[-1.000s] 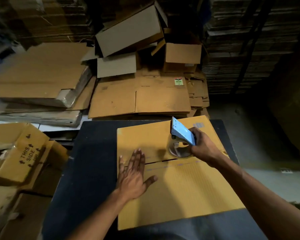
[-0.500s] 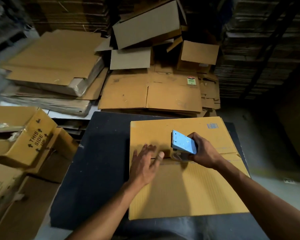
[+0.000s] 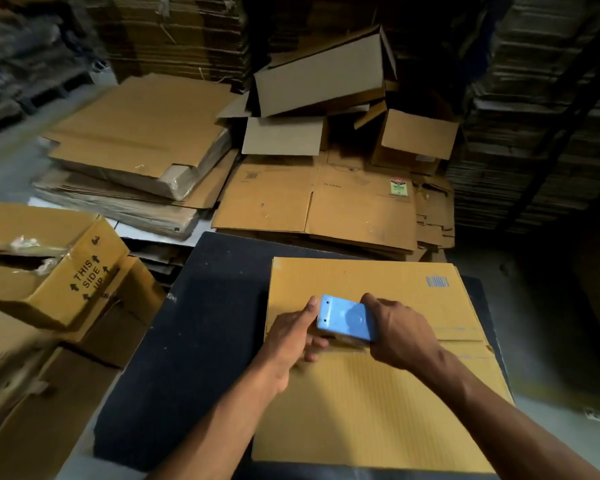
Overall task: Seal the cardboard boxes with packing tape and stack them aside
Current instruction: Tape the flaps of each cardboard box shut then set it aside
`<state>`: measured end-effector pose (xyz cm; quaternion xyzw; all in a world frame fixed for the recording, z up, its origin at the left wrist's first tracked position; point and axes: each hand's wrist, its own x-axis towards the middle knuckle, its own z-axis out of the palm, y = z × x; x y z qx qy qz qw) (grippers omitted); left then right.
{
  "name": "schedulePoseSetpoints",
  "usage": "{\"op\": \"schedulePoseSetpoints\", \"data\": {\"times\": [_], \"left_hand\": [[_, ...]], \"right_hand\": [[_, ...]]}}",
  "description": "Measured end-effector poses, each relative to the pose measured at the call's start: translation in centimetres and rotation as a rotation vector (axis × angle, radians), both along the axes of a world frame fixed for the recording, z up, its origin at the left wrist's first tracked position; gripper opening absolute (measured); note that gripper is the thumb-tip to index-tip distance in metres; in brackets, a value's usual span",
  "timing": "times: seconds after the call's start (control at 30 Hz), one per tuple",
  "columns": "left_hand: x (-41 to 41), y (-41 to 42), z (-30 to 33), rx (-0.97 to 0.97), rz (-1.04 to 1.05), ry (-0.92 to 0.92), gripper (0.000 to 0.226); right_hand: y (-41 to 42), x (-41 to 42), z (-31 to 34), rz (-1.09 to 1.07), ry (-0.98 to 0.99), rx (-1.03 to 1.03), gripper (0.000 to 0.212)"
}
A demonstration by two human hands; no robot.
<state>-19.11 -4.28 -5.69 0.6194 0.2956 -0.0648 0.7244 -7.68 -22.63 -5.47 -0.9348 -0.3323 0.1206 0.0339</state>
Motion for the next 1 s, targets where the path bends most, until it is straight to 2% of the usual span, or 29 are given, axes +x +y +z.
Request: {"op": "schedulePoseSetpoints", "data": {"times": [0.07, 0.17, 0.3, 0.33, 0.4, 0.5, 0.6, 0.73, 0.83, 1.0], "left_hand": [[-0.9, 0.7, 0.0, -0.067, 0.038, 0.011, 0.053], [-1.8, 1.3, -0.3, -0.315, 0.219, 0.050, 0.055], [-1.5, 1.8, -0.7, -0.389, 0.360, 0.102, 0.042], [-1.2, 1.9, -0.6, -0.370, 0.382, 0.117, 0.036], [-0.9, 2.6, -0.4, -0.208, 0.378, 0.123, 0.025], [-0.7, 3.5, 0.6, 0.002, 0.397, 0.036, 0.018], [-0.3, 4.2, 2.0, 0.027, 0.418, -0.040, 0.019], [-1.3, 8.0, 2.2, 0.093, 0.458, -0.027, 0.019], [-2.5, 10.0, 0.8, 0.129, 0.419, -0.003, 0.019], [-1.9, 9.4, -2.7, 0.169, 0.440, 0.071, 0.020]], "right_hand": [[0.5, -0.2, 0.1, 0.052, -0.038, -0.002, 0.054], [1.1, -0.1, 0.0, 0.083, 0.011, 0.074, 0.051], [2.6, -0.1, 0.8, 0.129, 0.075, 0.161, 0.053], [2.8, 0.0, 1.2, 0.137, 0.085, 0.164, 0.054], [3.2, 0.4, 2.3, 0.163, 0.105, 0.135, 0.056], [3.3, 0.4, 5.0, 0.198, 0.175, 0.127, 0.063], [3.0, 0.6, 8.5, 0.210, 0.146, 0.165, 0.066], [1.0, 1.5, 11.4, 0.203, 0.076, 0.042, 0.064], [-0.2, 2.0, 10.6, 0.202, 0.100, -0.027, 0.069], [1.6, 2.4, 5.9, 0.214, 0.061, -0.160, 0.061]]}}
